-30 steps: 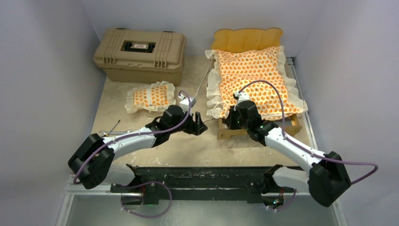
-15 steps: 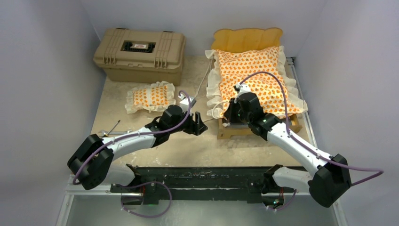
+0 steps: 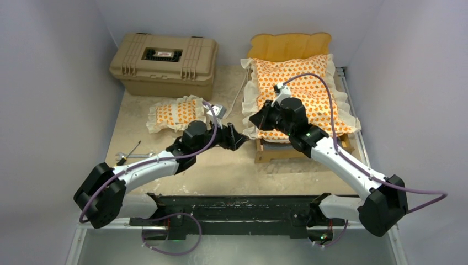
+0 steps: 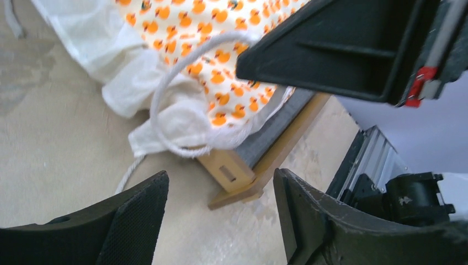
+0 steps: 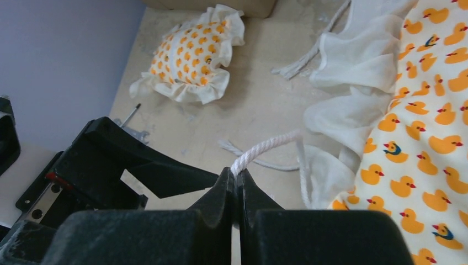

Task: Set up the pet bed
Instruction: Adjust the ropes on the bed frame.

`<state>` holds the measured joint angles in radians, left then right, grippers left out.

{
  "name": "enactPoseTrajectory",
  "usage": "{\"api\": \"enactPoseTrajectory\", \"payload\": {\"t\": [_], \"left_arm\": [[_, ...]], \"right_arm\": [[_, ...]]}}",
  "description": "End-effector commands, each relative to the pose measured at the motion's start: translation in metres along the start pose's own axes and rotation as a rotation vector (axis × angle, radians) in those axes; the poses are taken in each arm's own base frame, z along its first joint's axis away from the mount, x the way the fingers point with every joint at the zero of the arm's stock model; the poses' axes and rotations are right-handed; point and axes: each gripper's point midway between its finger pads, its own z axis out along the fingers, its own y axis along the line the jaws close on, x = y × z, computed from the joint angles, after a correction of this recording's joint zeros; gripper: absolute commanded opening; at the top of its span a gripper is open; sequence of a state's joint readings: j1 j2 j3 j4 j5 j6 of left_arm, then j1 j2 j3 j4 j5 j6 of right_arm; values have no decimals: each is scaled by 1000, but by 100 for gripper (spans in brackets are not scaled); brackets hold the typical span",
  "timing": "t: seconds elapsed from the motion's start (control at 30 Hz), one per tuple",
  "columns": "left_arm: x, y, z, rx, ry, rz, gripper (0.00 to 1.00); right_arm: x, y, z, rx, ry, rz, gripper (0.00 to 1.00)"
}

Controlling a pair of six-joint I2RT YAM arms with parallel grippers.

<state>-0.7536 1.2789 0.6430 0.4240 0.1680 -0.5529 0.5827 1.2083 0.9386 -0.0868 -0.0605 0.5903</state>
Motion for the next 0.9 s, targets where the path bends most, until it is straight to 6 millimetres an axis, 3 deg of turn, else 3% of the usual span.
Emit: {"api": "enactPoseTrajectory", "payload": {"t": [0.0, 0.27, 0.47, 0.73, 0.87], "left_arm": [[-40, -22, -3, 98, -190, 88, 72], [-44, -24, -5, 90, -296, 223, 79], [-42, -41, -1, 116, -318, 287, 79], [-40, -23, 15, 7, -326, 299, 75], [-46, -27, 15, 12, -353, 306, 72]], "right_arm": [[-24, 40, -5, -138, -47, 101, 0], [-20, 53, -10, -189, -6, 209, 0], [-23, 54, -15, -190, -19, 246, 0], [-21, 54, -22, -194, -22, 266, 0], [-21, 56, -23, -211, -26, 271, 0]]}}
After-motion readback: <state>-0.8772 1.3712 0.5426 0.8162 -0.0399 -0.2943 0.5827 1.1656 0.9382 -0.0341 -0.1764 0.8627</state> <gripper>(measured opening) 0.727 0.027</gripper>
